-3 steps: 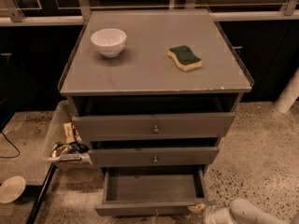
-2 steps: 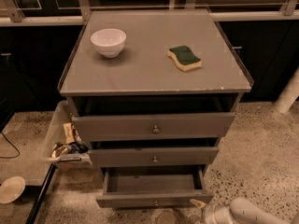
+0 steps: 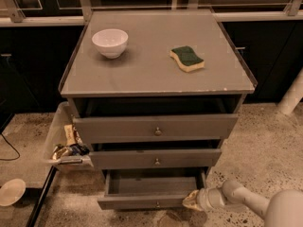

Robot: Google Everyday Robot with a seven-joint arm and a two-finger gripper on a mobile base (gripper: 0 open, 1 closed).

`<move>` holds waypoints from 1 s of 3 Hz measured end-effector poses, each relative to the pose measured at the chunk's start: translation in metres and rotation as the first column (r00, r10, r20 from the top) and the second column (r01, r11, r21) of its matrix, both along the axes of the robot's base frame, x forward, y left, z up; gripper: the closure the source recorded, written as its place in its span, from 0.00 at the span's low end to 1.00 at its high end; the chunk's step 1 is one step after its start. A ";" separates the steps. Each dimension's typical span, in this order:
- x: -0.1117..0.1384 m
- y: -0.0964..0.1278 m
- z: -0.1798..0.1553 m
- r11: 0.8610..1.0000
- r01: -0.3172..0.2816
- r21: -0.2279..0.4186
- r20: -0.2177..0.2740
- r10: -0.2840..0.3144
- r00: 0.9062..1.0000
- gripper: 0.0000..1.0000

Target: Close bottom drawer

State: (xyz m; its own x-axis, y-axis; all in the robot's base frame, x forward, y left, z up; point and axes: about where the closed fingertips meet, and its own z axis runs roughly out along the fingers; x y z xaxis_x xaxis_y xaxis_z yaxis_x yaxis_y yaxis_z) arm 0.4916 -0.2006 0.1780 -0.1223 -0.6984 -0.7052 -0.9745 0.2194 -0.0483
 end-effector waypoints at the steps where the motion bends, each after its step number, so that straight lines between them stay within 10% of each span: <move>1: 0.018 0.003 -0.001 1.000 -0.010 -0.013 0.008 0.010 1.000 0.89; 3: 0.032 -0.003 -0.001 1.000 0.003 -0.024 0.023 -0.002 1.000 0.47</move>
Offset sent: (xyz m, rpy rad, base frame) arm 0.2051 -0.0615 -0.0066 -0.1577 -0.1436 -0.1579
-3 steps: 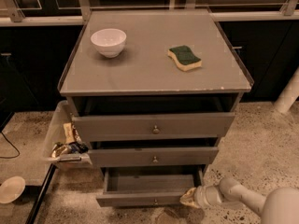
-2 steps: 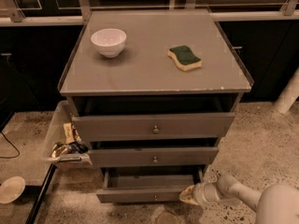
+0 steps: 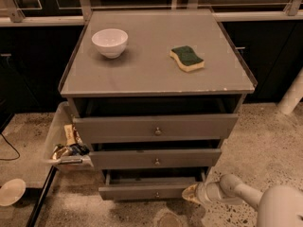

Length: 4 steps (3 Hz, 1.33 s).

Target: Close bottom drawer

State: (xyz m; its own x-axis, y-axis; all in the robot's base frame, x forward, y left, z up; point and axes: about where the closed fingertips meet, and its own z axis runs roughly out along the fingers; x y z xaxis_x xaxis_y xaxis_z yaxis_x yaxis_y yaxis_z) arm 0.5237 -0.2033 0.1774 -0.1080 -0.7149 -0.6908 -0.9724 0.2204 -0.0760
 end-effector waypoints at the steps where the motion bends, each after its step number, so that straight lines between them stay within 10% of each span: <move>1: 0.000 0.000 0.000 1.000 0.000 0.000 0.000 0.000 1.000 0.24; 2: 0.005 -0.001 0.000 1.000 0.005 -0.004 0.009 -0.005 1.000 0.00; 4: 0.003 0.001 0.004 1.000 0.001 -0.017 0.017 -0.001 1.000 0.00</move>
Offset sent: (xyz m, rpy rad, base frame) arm 0.0018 -0.0013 0.0002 -0.0091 -0.0047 -0.0054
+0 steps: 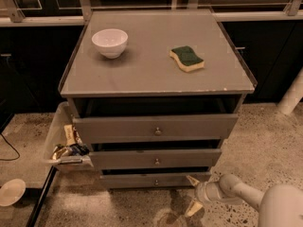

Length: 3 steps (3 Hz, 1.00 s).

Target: Close bottom drawer

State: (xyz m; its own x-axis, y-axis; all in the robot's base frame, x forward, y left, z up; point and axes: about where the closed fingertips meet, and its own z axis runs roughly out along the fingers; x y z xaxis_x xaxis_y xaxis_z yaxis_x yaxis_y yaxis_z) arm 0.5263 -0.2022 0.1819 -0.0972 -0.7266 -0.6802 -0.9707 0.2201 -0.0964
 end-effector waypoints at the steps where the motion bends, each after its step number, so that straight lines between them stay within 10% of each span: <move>1: -0.020 -0.017 0.018 0.999 0.022 -0.033 0.039 -0.021 0.999 0.00; 3: -0.092 -0.058 0.086 0.985 0.079 -0.155 0.157 -0.055 0.986 0.00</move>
Offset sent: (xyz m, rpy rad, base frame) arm -0.1438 -0.0601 0.0804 -0.1524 -0.1130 -0.0706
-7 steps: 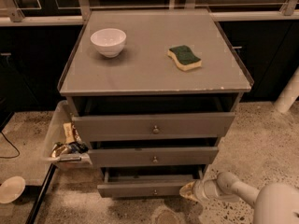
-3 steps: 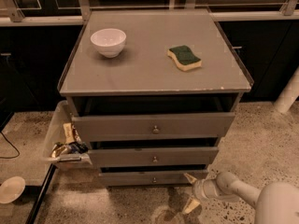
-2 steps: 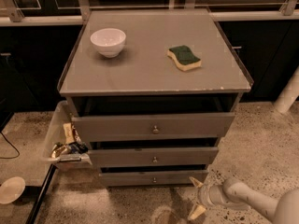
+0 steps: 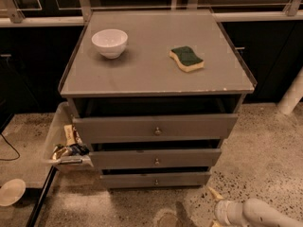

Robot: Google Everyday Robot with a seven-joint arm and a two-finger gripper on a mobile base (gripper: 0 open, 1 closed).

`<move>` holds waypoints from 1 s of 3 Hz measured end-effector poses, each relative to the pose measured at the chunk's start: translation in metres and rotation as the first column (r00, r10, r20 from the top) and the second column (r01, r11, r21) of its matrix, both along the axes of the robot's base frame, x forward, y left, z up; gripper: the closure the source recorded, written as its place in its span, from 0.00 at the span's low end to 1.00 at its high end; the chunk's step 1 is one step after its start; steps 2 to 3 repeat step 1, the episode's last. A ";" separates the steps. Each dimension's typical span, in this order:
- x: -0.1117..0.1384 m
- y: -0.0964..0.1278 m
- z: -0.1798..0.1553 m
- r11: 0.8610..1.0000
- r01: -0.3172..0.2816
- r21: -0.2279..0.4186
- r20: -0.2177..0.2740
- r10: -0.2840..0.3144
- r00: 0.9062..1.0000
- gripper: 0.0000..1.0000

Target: Close bottom drawer

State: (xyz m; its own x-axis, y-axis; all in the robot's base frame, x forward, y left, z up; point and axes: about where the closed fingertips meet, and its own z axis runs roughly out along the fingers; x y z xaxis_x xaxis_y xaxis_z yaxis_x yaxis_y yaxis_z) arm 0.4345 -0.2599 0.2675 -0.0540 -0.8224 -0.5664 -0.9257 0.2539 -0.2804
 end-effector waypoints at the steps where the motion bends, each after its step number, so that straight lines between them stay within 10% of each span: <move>1: -0.020 0.017 0.046 0.995 -0.083 -0.058 0.058 0.087 0.995 0.00; 3: -0.020 0.017 0.046 0.995 -0.083 -0.058 0.058 0.087 0.995 0.00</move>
Offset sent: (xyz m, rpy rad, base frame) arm 0.0000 0.0000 0.0000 0.0000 0.0000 0.0000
